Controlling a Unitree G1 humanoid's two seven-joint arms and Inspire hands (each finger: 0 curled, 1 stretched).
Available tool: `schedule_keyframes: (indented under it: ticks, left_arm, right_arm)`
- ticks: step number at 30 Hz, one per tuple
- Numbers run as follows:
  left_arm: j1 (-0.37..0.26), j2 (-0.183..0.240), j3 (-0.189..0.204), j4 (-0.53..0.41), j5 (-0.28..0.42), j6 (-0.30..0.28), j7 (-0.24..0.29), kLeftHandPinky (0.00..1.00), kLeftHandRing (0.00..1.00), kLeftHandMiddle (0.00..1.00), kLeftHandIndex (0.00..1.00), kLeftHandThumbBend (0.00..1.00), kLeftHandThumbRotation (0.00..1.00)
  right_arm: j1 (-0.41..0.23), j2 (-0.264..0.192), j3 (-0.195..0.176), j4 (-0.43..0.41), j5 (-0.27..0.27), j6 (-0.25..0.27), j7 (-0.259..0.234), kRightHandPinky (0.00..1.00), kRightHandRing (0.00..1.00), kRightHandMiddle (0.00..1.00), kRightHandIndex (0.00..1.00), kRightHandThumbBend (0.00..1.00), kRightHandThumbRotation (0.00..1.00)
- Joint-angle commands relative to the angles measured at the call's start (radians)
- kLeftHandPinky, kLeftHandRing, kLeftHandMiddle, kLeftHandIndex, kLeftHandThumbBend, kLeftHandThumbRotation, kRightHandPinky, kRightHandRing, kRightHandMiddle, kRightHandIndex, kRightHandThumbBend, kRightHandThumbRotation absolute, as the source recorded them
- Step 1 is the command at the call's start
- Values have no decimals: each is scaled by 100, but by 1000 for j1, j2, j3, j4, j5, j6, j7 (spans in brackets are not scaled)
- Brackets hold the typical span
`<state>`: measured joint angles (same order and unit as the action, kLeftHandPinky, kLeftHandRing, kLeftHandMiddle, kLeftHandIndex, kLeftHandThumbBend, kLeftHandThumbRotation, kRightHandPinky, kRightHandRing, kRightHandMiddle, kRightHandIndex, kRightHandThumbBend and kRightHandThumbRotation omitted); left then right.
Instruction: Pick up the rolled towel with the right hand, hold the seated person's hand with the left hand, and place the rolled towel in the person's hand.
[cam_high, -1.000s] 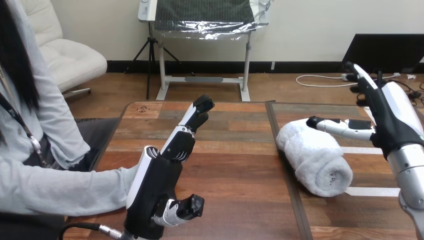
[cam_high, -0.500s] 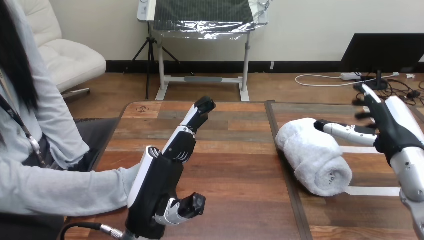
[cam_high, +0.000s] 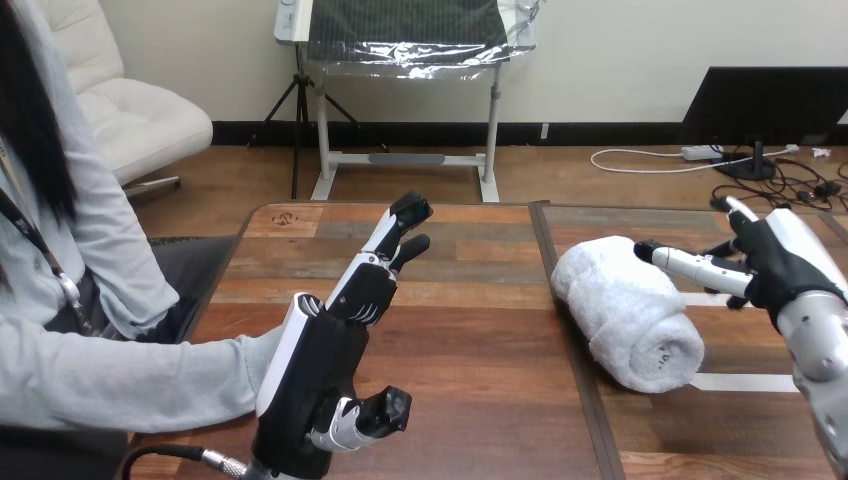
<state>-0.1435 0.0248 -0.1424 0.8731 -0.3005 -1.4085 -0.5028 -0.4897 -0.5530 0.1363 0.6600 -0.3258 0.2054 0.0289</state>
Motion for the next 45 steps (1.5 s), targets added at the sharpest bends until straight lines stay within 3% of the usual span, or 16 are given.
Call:
schedule_keyframes:
  ticks: [1, 5, 7, 17, 20, 23, 26, 32, 37, 45]
  left_arm:
    - [-54, -3, 9, -12, 7, -6, -1, 92, 98, 97, 91, 100, 86]
    - [-54, -9, 9, -11, 8, -8, 1, 93, 98, 97, 91, 100, 86]
    - [-55, -11, 8, -10, 8, -9, 0, 94, 98, 97, 91, 100, 85]
    - [-51, -13, -8, -12, -11, -3, -16, 94, 98, 97, 92, 100, 85]
    - [-51, -14, -5, -10, -7, -8, -15, 94, 98, 97, 92, 99, 85]
    - [-51, -16, -2, -7, -2, -14, -14, 95, 97, 97, 92, 99, 85]
    - [-52, -18, -1, -3, -1, -21, -14, 95, 97, 96, 92, 98, 85]
    - [-51, -23, 3, 0, 4, -29, -12, 95, 97, 96, 92, 99, 85]
    - [-46, -24, 6, -4, 9, -28, -9, 95, 96, 96, 91, 99, 86]
    - [-34, -25, -8, -15, -8, -19, -18, 97, 97, 96, 91, 99, 85]
  right_arm:
    - [-249, 37, 41, 169, -51, 0, -2, 20, 22, 32, 96, 100, 78]
    - [-297, 51, 53, 258, -55, -11, -6, 25, 28, 39, 96, 100, 79]
    - [-313, 54, 62, 292, -62, -20, -10, 36, 44, 53, 96, 100, 80]
    - [-400, 94, 99, 457, -97, -37, -39, 64, 76, 81, 96, 100, 84]
    - [-417, 105, 112, 490, -112, -36, -47, 62, 75, 80, 94, 100, 85]
    - [-433, 117, 120, 519, -121, -35, -53, 52, 63, 69, 90, 100, 86]
    - [-451, 132, 126, 546, -128, -29, -57, 45, 58, 66, 85, 100, 86]
    - [-474, 150, 139, 581, -144, -25, -56, 42, 60, 68, 78, 100, 87]
    - [-493, 167, 164, 611, -167, -17, -58, 45, 69, 73, 74, 100, 87]
    - [-511, 182, 197, 648, -204, -15, -55, 51, 75, 73, 72, 100, 92]
